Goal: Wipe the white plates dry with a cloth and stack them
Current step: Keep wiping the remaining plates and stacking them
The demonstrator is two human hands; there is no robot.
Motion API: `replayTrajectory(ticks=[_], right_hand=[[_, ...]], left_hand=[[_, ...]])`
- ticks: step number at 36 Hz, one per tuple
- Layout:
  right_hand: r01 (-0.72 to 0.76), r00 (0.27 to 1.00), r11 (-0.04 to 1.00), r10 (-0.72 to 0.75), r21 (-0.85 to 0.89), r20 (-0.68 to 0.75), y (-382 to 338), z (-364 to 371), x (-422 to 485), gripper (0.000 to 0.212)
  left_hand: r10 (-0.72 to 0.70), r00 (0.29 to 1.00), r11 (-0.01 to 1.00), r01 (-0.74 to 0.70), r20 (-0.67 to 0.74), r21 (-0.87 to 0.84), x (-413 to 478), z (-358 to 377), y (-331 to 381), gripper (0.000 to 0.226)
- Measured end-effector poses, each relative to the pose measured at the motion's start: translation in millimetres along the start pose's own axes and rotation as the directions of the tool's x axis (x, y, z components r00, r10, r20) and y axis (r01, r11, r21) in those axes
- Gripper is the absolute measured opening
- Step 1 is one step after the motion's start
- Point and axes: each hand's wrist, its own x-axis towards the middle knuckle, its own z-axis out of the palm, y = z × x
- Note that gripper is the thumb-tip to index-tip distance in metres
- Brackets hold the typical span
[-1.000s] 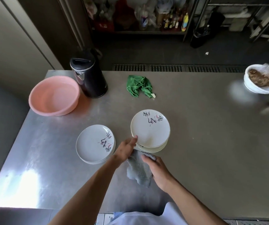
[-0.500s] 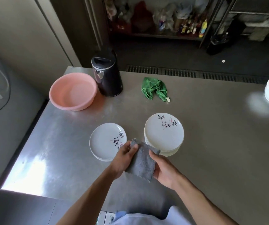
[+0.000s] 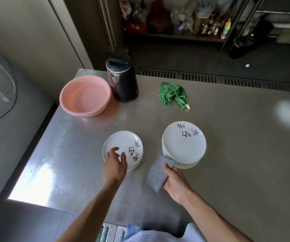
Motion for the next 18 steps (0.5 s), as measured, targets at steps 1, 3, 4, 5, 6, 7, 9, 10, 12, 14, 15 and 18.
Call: replayTrajectory(ticks=[1, 3, 4, 5, 6, 7, 9, 10, 12, 14, 15, 18], right_hand=[[0.008, 1.0, 1.0, -0.008, -0.019, -0.023, 0.3, 1.3, 2.1, 0.026], [0.018, 0.998, 0.997, -0.022, -0.069, -0.06, 2.2, 4.6, 7.1, 0.028], [0.017, 0.997, 0.995, -0.025, -0.097, -0.077, 3.3, 6.9, 10.4, 0.029], [0.011, 0.995, 0.992, -0.023, -0.123, -0.094, 4.4, 9.8, 14.2, 0.03], [0.003, 0.994, 0.989, -0.019, -0.147, -0.107, 5.7, 13.3, 18.5, 0.031], [-0.005, 0.993, 0.986, -0.015, -0.168, -0.116, 6.7, 17.9, 22.8, 0.03], [-0.02, 0.991, 0.981, -0.006, -0.191, -0.133, 8.4, 28.7, 31.7, 0.024], [-0.028, 0.99, 0.981, 0.0, -0.194, -0.144, 9.0, 34.9, 36.4, 0.021], [-0.042, 0.987, 0.976, 0.007, -0.212, -0.164, 9.9, 45.7, 44.8, 0.019], [-0.058, 0.987, 0.964, 0.016, -0.259, -0.161, 12.5, 54.6, 51.7, 0.014], [-0.064, 0.988, 0.956, 0.019, -0.288, -0.155, 13.6, 58.6, 54.5, 0.011], [-0.06, 0.989, 0.937, 0.009, -0.345, -0.147, 16.5, 68.4, 59.0, 0.012]], left_hand=[[-0.044, 0.999, 0.999, 0.044, -0.024, 0.004, 9.1, -4.8, -5.6, 0.039], [-0.144, 0.99, 0.99, 0.144, -0.011, 0.008, 26.5, -13.2, -15.6, 0.048], [-0.185, 0.983, 0.983, 0.185, 0.012, 0.002, 33.8, -16.7, -19.2, 0.05], [-0.213, 0.976, 0.977, 0.213, 0.037, -0.006, 39.9, -19.6, -22.4, 0.05], [-0.227, 0.972, 0.974, 0.228, 0.058, -0.012, 44.9, -21.5, -24.5, 0.049], [-0.235, 0.97, 0.971, 0.237, 0.068, -0.017, 48.6, -23.0, -25.4, 0.048], [-0.257, 0.965, 0.965, 0.26, 0.059, -0.038, 54.0, -25.3, -25.2, 0.05], [-0.269, 0.962, 0.961, 0.272, 0.055, -0.056, 56.1, -26.3, -25.0, 0.052], [-0.281, 0.958, 0.955, 0.286, 0.063, -0.082, 59.2, -27.9, -25.8, 0.055], [-0.28, 0.957, 0.953, 0.286, 0.074, -0.099, 64.3, -28.7, -28.8, 0.052], [-0.283, 0.956, 0.95, 0.291, 0.078, -0.115, 67.7, -28.7, -30.8, 0.05], [-0.329, 0.936, 0.924, 0.346, 0.126, -0.162, 78.2, -29.5, -37.2, 0.041]])
